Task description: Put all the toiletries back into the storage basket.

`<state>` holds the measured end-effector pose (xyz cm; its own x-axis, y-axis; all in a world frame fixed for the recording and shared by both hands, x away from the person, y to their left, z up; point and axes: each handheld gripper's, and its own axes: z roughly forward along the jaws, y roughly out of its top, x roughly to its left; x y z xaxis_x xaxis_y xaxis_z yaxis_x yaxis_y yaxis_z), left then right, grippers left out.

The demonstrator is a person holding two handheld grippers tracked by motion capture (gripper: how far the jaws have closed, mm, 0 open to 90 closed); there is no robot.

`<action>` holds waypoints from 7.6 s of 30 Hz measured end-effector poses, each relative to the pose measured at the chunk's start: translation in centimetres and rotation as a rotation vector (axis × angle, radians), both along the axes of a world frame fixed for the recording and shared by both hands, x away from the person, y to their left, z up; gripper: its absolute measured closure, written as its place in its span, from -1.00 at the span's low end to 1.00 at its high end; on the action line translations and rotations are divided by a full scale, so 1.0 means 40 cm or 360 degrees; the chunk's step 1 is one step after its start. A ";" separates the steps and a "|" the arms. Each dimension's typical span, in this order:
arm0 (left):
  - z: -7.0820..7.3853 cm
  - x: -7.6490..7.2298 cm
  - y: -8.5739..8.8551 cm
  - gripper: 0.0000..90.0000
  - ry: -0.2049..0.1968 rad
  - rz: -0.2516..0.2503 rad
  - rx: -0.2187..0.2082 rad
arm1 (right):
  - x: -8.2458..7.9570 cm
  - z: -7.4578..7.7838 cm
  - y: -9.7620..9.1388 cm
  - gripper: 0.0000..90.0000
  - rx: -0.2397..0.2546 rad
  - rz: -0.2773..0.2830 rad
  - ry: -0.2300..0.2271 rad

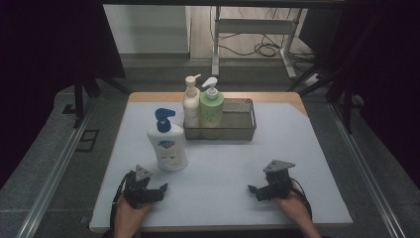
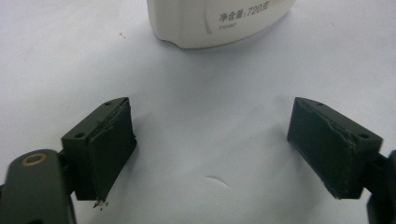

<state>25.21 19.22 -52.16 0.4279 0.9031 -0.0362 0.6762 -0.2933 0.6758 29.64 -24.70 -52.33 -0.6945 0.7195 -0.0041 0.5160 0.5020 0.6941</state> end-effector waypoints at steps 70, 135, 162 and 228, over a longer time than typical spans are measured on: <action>0.019 0.149 -0.009 0.98 0.0052 -0.0088 -0.0279 | -0.001 -0.001 -0.001 -1.00 0.0008 0.0000 -0.0004; 0.023 0.099 -0.208 0.81 0.0030 -0.0461 -0.0132 | 0.001 0.000 0.000 -1.00 0.0001 -0.0001 0.0005; 0.004 0.034 -0.141 -0.72 -0.0054 -0.0281 0.0077 | -0.006 0.016 0.009 -0.98 0.0046 0.0055 -0.0010; -0.005 0.040 -0.129 -0.73 -0.0026 -0.0277 0.0008 | -0.006 0.170 0.157 -0.96 0.0257 0.0315 -0.0125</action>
<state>26.80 14.05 -52.38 0.5782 0.8156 -0.0235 0.6039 -0.4083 0.6846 29.40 -18.41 -45.52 -0.8237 0.5655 0.0406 0.3604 0.4671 0.8074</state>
